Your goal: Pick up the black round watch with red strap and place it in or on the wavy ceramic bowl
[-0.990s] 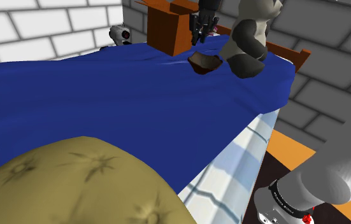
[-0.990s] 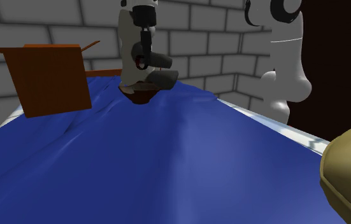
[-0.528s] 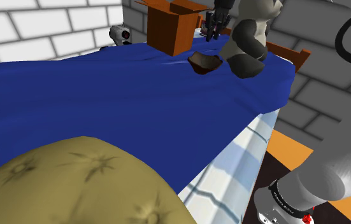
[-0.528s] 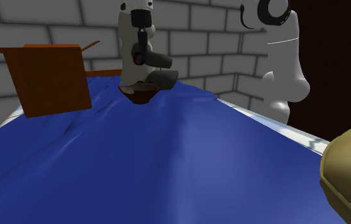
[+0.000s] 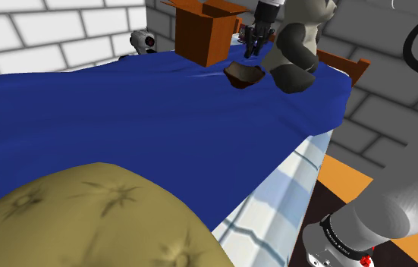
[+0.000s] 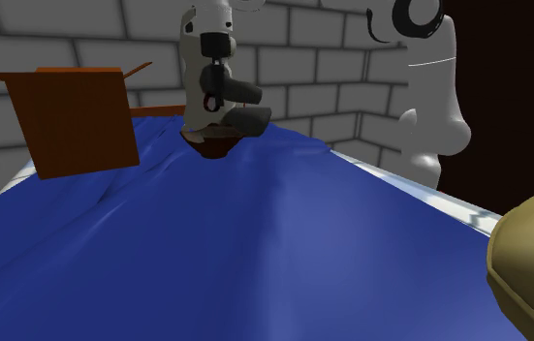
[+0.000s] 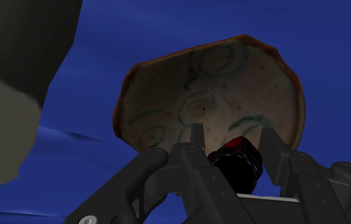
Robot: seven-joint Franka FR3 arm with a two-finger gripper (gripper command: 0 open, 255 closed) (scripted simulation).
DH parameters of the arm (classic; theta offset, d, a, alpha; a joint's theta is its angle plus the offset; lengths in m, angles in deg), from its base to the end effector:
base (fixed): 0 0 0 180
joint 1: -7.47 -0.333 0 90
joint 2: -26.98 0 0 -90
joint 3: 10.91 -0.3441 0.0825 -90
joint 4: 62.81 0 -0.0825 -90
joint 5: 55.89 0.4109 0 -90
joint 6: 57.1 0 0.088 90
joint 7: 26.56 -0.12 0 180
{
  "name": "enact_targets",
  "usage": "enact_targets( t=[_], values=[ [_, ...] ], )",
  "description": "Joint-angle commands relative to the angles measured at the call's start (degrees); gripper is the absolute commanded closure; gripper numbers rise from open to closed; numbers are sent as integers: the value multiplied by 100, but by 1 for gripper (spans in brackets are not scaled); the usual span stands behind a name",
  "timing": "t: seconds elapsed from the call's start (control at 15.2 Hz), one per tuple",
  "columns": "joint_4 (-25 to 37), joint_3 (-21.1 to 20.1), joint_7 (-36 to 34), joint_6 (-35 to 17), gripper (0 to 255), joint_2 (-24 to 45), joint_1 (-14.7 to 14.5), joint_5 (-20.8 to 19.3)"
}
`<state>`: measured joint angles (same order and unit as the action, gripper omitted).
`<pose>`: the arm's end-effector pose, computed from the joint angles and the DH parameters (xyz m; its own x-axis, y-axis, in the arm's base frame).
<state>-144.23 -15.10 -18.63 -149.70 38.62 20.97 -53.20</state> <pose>0.6434 -0.1048 0.5936 0.9996 -0.0279 0.0010 -0.0277 -0.9977 -0.0620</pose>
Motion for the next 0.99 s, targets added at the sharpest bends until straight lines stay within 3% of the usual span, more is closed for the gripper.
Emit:
enact_targets(
  t=[0.0, 0.4, 0.92],
  values=[
    [-177, 1, 10, -165, 255, -14, 1, 2],
    [-744, 2, 38, -673, 255, -72, 4, 9],
    [-743, 2, 38, -673, 255, -72, 4, 9]
  ],
)
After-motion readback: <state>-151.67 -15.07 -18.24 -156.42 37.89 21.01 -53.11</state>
